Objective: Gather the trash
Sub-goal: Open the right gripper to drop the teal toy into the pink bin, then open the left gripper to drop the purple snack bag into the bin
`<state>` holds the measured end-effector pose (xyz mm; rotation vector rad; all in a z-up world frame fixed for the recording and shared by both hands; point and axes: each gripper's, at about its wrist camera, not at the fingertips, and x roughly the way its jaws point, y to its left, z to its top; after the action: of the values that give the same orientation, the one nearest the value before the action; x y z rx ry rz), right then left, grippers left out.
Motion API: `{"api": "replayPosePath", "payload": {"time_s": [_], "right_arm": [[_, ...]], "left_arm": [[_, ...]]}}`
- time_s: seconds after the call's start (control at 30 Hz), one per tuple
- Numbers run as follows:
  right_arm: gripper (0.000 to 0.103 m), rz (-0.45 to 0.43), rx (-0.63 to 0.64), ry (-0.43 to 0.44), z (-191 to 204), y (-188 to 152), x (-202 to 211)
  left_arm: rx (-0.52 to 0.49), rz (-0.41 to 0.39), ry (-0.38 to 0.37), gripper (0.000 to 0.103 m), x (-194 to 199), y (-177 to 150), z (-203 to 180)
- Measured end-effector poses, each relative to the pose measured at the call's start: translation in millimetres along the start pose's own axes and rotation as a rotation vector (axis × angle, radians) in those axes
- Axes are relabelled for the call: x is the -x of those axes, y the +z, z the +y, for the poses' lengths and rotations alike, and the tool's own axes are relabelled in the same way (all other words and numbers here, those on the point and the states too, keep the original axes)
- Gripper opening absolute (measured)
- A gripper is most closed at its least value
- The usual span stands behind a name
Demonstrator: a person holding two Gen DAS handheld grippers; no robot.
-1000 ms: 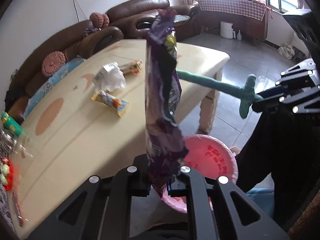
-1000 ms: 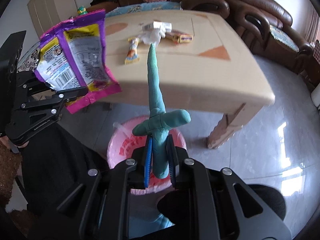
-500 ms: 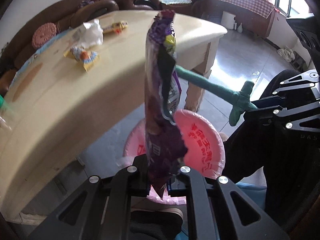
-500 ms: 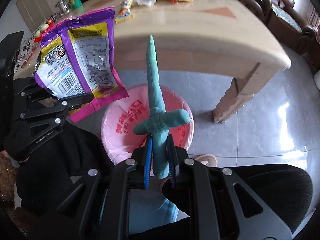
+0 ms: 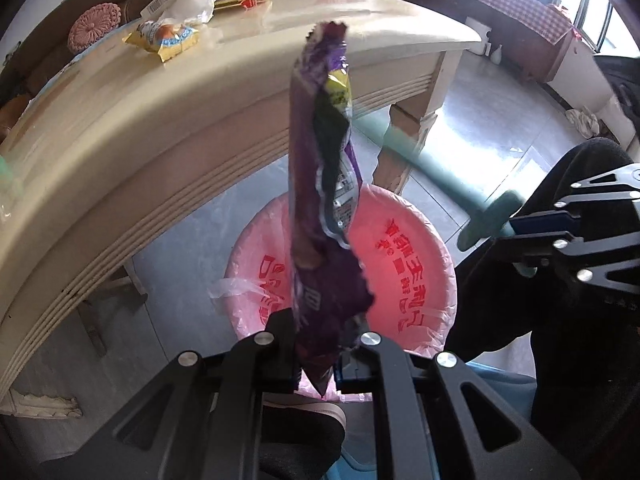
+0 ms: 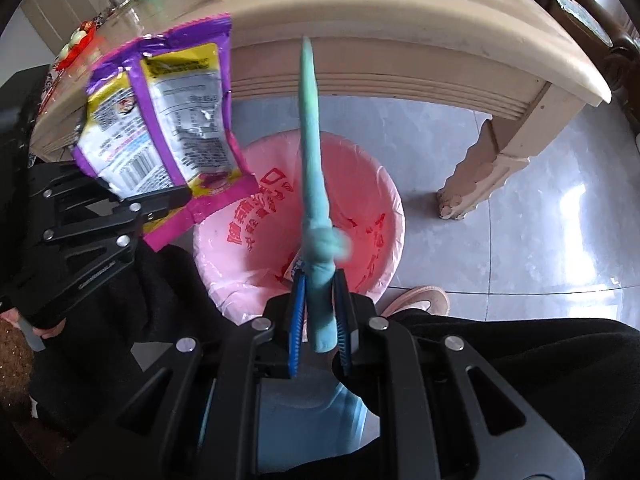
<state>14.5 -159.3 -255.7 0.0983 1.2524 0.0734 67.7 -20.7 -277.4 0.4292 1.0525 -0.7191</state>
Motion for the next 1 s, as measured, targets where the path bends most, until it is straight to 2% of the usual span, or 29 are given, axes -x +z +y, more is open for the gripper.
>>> {"api": "replayPosePath", "payload": {"time_s": [0.37, 0.57, 0.77, 0.87, 0.93, 1.0], "right_arm": [[0.016, 0.007, -0.002, 0.021, 0.9, 8.4, -16.2], [0.016, 0.024, 0.007, 0.035, 1.6, 11.2, -31.3], [0.016, 0.049, 0.010, 0.052, 0.6, 16.3, -49.3], [0.016, 0.060, 0.011, 0.059, -0.4, 17.2, -55.2], [0.016, 0.062, 0.012, 0.061, 0.8, 17.8, -56.2], [0.016, 0.062, 0.015, 0.060, 1.4, 18.7, -57.0]], "left_arm": [[0.026, 0.040, -0.010, 0.011, -17.8, 4.6, 5.1], [0.086, 0.069, -0.005, 0.011, -36.5, 8.1, 10.7], [0.115, 0.128, 0.005, 0.012, -56.7, 7.4, 12.3], [0.128, 0.153, -0.010, 0.018, -63.0, 8.5, 12.4], [0.130, 0.160, -0.010, 0.045, -64.7, 7.7, 12.2], [0.129, 0.153, -0.016, 0.063, -63.2, 7.7, 11.5]]}}
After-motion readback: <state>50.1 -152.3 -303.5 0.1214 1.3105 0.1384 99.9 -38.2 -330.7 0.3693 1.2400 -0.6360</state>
